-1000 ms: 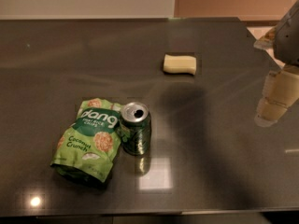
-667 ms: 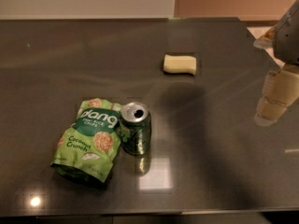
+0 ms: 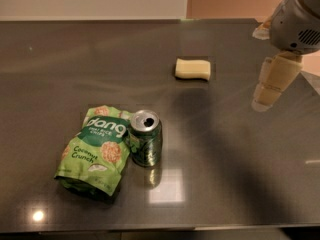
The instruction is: Pick sponge
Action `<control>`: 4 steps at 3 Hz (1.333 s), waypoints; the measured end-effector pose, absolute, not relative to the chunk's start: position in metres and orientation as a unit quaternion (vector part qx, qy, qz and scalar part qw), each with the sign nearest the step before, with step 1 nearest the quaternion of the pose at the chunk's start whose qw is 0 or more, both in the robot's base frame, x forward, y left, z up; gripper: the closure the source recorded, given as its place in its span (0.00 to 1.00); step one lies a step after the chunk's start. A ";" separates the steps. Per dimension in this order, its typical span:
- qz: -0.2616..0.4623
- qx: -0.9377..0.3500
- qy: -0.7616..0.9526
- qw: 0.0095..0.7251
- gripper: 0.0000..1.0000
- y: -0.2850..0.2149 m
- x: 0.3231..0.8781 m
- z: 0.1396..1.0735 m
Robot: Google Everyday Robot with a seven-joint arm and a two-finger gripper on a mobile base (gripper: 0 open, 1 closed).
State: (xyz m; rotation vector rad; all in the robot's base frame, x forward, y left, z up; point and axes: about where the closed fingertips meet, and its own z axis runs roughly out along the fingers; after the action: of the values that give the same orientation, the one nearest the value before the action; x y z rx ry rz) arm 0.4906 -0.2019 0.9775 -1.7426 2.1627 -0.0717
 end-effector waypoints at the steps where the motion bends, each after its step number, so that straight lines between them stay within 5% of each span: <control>1: -0.015 -0.615 0.766 0.187 0.00 -0.193 0.527 0.969; 4: 0.046 -0.605 0.777 0.168 0.00 -0.163 0.627 0.907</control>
Offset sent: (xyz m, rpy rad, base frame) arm 0.1183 0.0304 -0.0492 0.0825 0.0707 -0.0002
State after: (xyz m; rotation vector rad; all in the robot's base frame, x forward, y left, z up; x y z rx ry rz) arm 0.6273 -0.1625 0.9067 -1.7206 2.2097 0.1295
